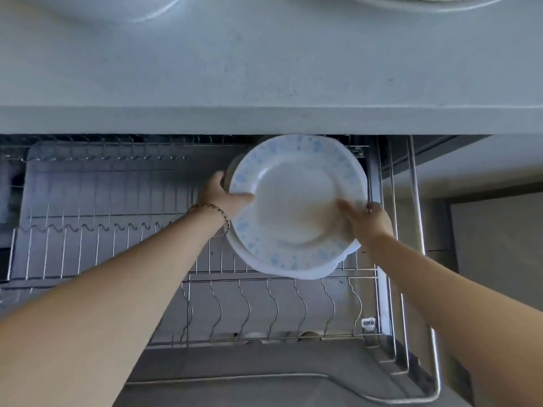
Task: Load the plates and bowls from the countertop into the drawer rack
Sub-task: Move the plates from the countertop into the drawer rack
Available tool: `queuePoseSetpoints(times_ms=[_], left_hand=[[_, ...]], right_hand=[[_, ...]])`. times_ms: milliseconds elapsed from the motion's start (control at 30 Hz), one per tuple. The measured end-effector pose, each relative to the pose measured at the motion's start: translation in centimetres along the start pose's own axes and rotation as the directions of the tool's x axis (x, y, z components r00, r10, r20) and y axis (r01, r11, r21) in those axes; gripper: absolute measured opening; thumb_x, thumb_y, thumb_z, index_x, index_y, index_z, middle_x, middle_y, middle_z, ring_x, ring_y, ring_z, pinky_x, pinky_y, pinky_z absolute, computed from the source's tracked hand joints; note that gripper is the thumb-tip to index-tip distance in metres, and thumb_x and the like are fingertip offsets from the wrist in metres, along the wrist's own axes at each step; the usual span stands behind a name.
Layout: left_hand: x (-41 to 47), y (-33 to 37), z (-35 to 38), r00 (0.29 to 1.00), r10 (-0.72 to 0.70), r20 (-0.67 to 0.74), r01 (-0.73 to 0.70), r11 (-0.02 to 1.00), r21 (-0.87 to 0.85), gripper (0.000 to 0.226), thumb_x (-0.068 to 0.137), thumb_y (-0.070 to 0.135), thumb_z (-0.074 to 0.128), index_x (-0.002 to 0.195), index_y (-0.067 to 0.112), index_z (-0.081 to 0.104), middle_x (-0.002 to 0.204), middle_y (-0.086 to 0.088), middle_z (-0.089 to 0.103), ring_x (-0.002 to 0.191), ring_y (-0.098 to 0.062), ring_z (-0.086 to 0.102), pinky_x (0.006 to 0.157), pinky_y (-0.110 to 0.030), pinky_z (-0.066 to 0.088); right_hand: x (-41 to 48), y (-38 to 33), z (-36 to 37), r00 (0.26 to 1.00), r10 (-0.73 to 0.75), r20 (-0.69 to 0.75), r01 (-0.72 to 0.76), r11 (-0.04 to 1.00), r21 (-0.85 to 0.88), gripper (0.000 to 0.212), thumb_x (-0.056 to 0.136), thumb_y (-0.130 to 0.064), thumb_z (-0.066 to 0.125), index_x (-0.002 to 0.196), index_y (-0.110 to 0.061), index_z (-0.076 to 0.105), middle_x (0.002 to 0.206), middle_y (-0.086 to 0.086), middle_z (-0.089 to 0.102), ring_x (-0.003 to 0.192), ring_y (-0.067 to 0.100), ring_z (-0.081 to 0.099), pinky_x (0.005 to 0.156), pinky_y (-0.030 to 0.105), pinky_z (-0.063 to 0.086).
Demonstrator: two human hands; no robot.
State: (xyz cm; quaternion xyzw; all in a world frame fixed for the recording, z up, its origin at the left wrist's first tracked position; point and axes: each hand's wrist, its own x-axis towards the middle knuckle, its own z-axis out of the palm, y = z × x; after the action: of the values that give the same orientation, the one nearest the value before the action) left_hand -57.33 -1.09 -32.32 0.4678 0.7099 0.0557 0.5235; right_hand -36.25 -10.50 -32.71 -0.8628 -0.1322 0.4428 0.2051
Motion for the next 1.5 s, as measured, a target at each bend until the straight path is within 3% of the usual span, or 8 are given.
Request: queuePoseSetpoints(times_ms=[200,300,433,633,867,1033,1333,1500], left_hand=[[1.2,-0.2,0.5,1.000,-0.015,-0.012,0.015,1.000,0.009,0.035,0.074,0.015,0.073,0.097,0.019,0.048,0.083,0.005,0.055,0.085,-0.019,0.054,0.073,-0.028,0.044],[0.9,-0.3,0.6,0.999,-0.026,-0.041,0.026,1.000,-0.004,0.040,0.074,0.016,0.074,0.108,0.017,0.054,0.095,0.001,0.056,0.086,-0.018,0.054,0.074,-0.028,0.043],[0.3,-0.6,1.2,0.988,-0.149,-0.044,0.145,0.987,-0.074,0.034,0.065,0.029,0.075,0.092,0.016,0.058,0.093,-0.003,0.062,0.085,-0.022,0.062,0.074,-0.030,0.050],[-0.9,-0.9,1.9,0.980,-0.174,-0.094,0.165,0.982,-0.096,0.064,0.055,0.043,0.058,0.108,0.008,0.062,0.096,-0.005,0.067,0.083,-0.024,0.063,0.070,-0.028,0.048],[-0.2,-1.1,2.9,0.987,-0.134,-0.093,0.125,0.988,-0.092,0.028,0.079,0.028,0.068,0.094,0.011,0.051,0.092,-0.005,0.059,0.081,-0.022,0.058,0.065,-0.026,0.045],[0.0,-0.7,2.7,0.988,-0.090,-0.123,0.080,0.993,-0.086,0.026,0.079,0.027,0.070,0.091,0.012,0.051,0.093,-0.005,0.058,0.081,-0.020,0.056,0.054,-0.023,0.041],[-2.5,-1.7,4.0,0.972,0.108,-0.209,-0.052,0.964,0.260,0.044,0.084,0.022,0.059,0.125,0.007,0.052,0.128,-0.016,0.046,0.119,-0.032,0.047,0.094,-0.036,0.044],[-3.3,-1.7,3.8,0.985,-0.011,-0.174,0.027,0.996,0.090,0.039,0.081,0.015,0.065,0.118,0.009,0.053,0.113,-0.010,0.066,0.098,-0.026,0.063,0.077,-0.025,0.044]], right_hand=[[0.1,0.5,0.5,0.998,-0.047,-0.052,0.052,0.992,0.115,0.040,0.087,-0.031,0.061,0.119,-0.008,0.053,0.094,0.002,0.055,0.086,0.019,0.050,0.071,0.026,0.040],[-0.8,2.5,1.6,0.977,0.136,-0.166,-0.079,0.946,0.315,0.020,0.095,-0.022,0.040,0.090,-0.008,0.053,0.070,0.002,0.048,0.068,0.022,0.045,0.053,0.027,0.035],[-3.2,6.6,3.7,0.913,0.399,-0.084,-0.310,0.814,0.492,0.015,0.086,-0.018,0.047,0.093,-0.018,0.060,0.101,0.013,0.062,0.074,0.025,0.061,0.075,0.036,0.053],[-3.5,7.7,3.4,0.962,0.273,-0.005,-0.248,0.879,0.408,0.027,0.091,-0.018,0.054,0.064,-0.018,0.058,0.064,-0.002,0.055,0.066,0.016,0.051,0.077,0.033,0.044],[-2.0,7.3,2.8,0.942,0.336,0.007,-0.294,0.814,0.501,0.023,0.095,-0.023,0.040,0.113,-0.022,0.054,0.094,0.005,0.055,0.074,0.019,0.051,0.065,0.031,0.050],[-1.5,7.3,2.4,0.944,0.326,0.056,-0.314,0.832,0.458,0.020,0.095,-0.023,0.041,0.109,-0.022,0.055,0.085,0.007,0.054,0.080,0.022,0.052,0.056,0.029,0.050],[-1.6,6.8,2.5,0.935,0.350,0.054,-0.333,0.817,0.470,0.024,0.097,-0.026,0.040,0.116,-0.023,0.053,0.099,0.008,0.055,0.088,0.023,0.051,0.064,0.035,0.051],[-1.6,6.3,2.5,0.924,0.378,0.058,-0.355,0.793,0.495,0.025,0.097,-0.024,0.037,0.116,-0.022,0.052,0.101,0.006,0.053,0.091,0.024,0.051,0.071,0.039,0.050]])
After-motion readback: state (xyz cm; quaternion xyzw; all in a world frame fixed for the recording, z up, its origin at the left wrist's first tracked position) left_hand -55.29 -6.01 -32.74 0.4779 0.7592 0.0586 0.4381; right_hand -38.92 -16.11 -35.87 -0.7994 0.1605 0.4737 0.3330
